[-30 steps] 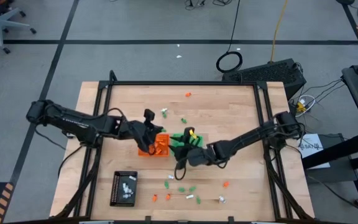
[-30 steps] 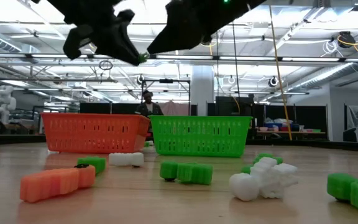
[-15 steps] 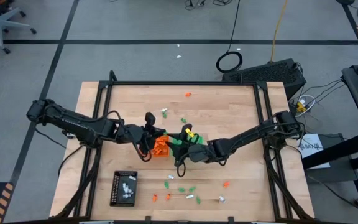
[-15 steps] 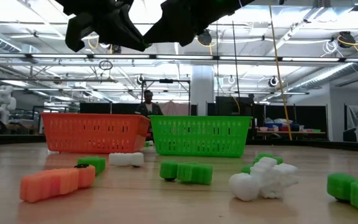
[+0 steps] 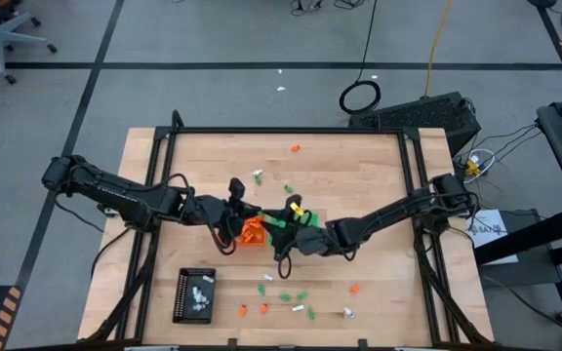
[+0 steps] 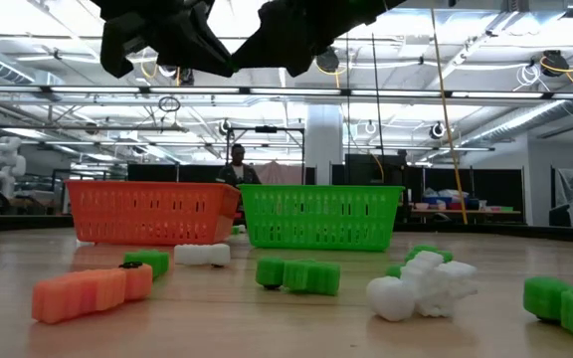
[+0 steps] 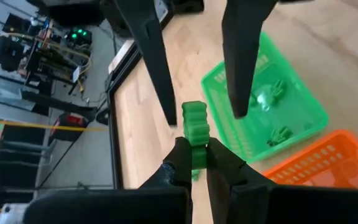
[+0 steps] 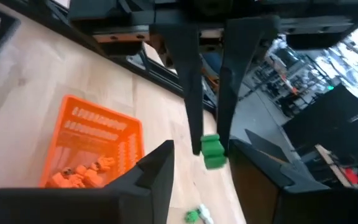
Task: Sort Halloween decoration
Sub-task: Put the green skeleton toy into the green bin
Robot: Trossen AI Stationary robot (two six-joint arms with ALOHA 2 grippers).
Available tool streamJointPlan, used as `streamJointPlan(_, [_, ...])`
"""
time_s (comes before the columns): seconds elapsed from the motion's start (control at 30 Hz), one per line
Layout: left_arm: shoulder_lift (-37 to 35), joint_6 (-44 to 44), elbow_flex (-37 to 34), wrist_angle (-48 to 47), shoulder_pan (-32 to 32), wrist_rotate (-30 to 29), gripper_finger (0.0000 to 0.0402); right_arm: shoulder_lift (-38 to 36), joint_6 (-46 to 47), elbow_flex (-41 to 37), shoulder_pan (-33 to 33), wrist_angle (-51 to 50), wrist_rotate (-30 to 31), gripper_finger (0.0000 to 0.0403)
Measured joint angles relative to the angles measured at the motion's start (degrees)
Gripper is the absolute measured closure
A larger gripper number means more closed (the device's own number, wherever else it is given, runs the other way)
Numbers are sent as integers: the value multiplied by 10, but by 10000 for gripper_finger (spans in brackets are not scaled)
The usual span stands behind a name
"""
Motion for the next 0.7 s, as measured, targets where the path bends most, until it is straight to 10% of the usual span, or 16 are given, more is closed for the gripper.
streamJointPlan(0.7, [4,-48,0,-5,0,-2,385,-1,23,0,-11,-6,-20,396])
